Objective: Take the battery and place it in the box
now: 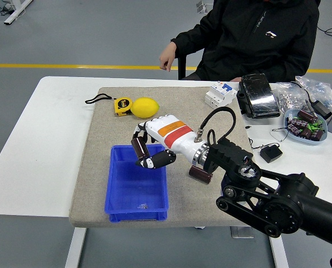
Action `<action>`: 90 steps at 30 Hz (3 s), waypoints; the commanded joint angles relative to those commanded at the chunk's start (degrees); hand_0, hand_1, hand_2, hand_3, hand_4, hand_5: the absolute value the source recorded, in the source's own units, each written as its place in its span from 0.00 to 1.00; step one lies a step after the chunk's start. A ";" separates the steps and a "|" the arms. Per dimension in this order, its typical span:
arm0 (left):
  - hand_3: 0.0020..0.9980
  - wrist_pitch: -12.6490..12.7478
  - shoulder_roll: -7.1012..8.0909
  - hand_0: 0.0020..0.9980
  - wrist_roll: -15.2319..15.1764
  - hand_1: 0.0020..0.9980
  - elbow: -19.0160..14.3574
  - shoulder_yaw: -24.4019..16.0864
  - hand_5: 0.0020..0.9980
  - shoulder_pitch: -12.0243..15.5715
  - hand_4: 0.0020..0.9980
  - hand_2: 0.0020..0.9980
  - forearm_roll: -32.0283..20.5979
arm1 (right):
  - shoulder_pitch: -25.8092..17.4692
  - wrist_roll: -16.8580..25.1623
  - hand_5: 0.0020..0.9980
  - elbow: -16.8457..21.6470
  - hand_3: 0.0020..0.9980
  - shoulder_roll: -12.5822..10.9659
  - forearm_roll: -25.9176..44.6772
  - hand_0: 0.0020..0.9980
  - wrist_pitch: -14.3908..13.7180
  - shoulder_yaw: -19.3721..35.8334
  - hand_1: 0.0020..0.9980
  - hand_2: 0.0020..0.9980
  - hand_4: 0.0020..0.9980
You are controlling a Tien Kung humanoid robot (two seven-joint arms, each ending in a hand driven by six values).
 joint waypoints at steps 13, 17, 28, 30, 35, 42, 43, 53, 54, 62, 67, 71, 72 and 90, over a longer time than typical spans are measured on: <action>0.59 -0.09 0.18 0.72 0.45 0.70 -0.09 -1.39 0.54 0.23 0.63 0.66 1.72 | 0.32 1.39 0.42 -2.19 1.00 0.86 0.76 0.70 0.25 0.03 0.78 0.96 1.00; 0.59 -0.17 0.23 0.72 0.60 0.70 -0.11 -1.75 0.54 0.35 0.63 0.66 2.35 | 0.41 1.41 0.40 -1.60 1.00 -0.06 0.18 0.71 0.26 1.18 0.78 0.96 1.00; 0.59 0.09 0.41 0.72 0.21 0.70 0.11 -2.02 0.54 0.32 0.63 0.66 2.03 | -0.84 1.78 0.39 4.48 0.82 -12.88 -2.59 0.56 2.51 4.86 0.66 0.78 0.95; 0.59 0.08 0.41 0.72 0.13 0.70 0.13 -1.72 0.54 0.10 0.63 0.66 1.81 | -1.68 1.52 0.39 5.66 0.82 -15.23 -2.68 0.56 2.91 5.16 0.66 0.78 0.95; 0.59 0.16 0.29 0.72 0.04 0.70 0.21 -1.93 0.54 -0.14 0.63 0.66 1.91 | -4.35 1.07 0.39 7.88 0.74 -18.86 -3.08 0.53 3.55 4.83 0.63 0.72 0.96; 0.59 0.31 0.10 0.72 -0.15 0.70 0.25 -1.32 0.54 -0.17 0.63 0.66 0.89 | -7.40 1.07 0.39 5.96 0.72 -19.14 -2.00 0.53 3.76 3.52 0.63 0.71 0.96; 0.59 0.35 0.11 0.72 -0.18 0.70 0.25 -1.25 0.54 -0.09 0.63 0.66 0.68 | -7.71 1.02 0.39 5.38 0.72 -18.80 -1.92 0.53 3.73 3.43 0.63 0.71 0.96; 0.59 0.37 -0.21 0.72 -0.21 0.70 0.18 -0.57 0.54 0.35 0.63 0.66 -0.16 | -9.63 1.03 0.39 -1.41 0.70 -13.07 -2.05 0.50 2.08 2.42 0.60 0.69 0.96; 0.59 0.39 -0.25 0.72 -0.22 0.70 0.18 -0.57 0.54 0.35 0.63 0.66 -0.21 | -9.72 0.96 0.39 -2.01 0.70 -12.65 -2.03 0.50 1.87 2.29 0.60 0.69 0.96; 0.59 0.26 -0.33 0.72 -0.05 0.70 0.10 -0.55 0.54 0.36 0.63 0.66 0.03 | -10.03 0.48 0.39 -5.99 0.67 -10.42 -2.01 0.47 -1.27 1.94 0.58 0.67 0.95; 0.59 0.25 -0.35 0.72 0.03 0.70 0.06 -0.48 0.54 0.38 0.63 0.67 -0.07 | -10.39 0.50 0.39 -8.43 0.58 -9.86 -1.28 0.41 -3.63 1.51 0.54 0.62 0.93; 0.59 0.27 -0.36 0.72 0.02 0.70 0.06 -0.45 0.54 0.38 0.63 0.67 -0.15 | -10.57 0.63 0.37 -9.25 0.52 -9.68 -1.12 0.34 -4.02 1.20 0.46 0.54 0.90; 0.59 0.27 -0.36 0.72 0.02 0.70 0.06 -0.45 0.54 0.37 0.63 0.67 -0.12 | -10.60 0.73 0.37 -9.32 0.52 -9.64 -1.11 0.34 -4.21 1.11 0.46 0.54 0.90; 0.58 0.17 -0.52 0.72 -0.10 0.70 0.08 -0.18 0.54 0.63 0.63 0.66 -0.06 | -11.03 1.18 0.32 -9.48 0.44 -9.44 -1.70 0.19 -6.24 -0.22 0.33 0.40 0.80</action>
